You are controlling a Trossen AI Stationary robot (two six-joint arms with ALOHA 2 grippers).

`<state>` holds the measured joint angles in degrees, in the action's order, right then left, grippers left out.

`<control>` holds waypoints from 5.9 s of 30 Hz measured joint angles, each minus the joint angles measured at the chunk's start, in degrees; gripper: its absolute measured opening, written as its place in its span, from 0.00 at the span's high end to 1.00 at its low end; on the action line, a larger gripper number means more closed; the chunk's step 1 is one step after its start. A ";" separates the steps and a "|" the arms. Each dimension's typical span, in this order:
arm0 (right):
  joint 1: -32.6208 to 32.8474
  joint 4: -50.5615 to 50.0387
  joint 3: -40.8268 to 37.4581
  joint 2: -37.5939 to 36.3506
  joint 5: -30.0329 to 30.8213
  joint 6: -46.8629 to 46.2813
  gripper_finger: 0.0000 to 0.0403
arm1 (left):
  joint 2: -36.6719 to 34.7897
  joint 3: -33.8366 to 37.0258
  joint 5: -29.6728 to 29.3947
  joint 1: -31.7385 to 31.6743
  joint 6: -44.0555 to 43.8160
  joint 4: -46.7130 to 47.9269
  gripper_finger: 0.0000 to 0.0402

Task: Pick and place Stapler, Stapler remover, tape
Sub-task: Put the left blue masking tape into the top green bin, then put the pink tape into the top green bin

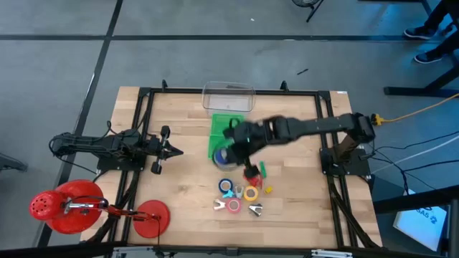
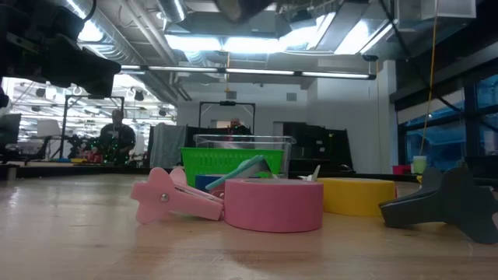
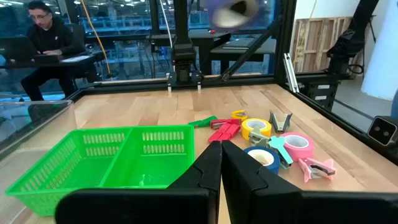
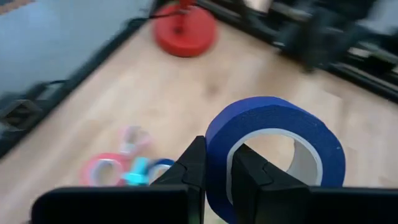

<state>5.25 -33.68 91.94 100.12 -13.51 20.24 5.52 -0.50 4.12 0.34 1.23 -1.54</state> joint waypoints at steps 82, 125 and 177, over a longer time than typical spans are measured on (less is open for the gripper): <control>-16.02 -16.52 20.13 21.49 2.76 -3.29 0.45 | 0.04 0.01 0.00 0.00 0.00 0.00 0.99; 23.16 -9.40 8.17 21.49 17.00 -27.58 0.46 | 0.04 -0.01 0.00 0.00 0.00 0.00 0.99; 24.44 5.01 -4.72 24.76 17.35 -26.08 0.83 | 0.04 -0.01 0.00 0.00 0.00 -0.04 0.98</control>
<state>29.69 -28.67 87.22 124.88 3.84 -5.85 5.56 -0.51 4.12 0.34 1.23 -1.58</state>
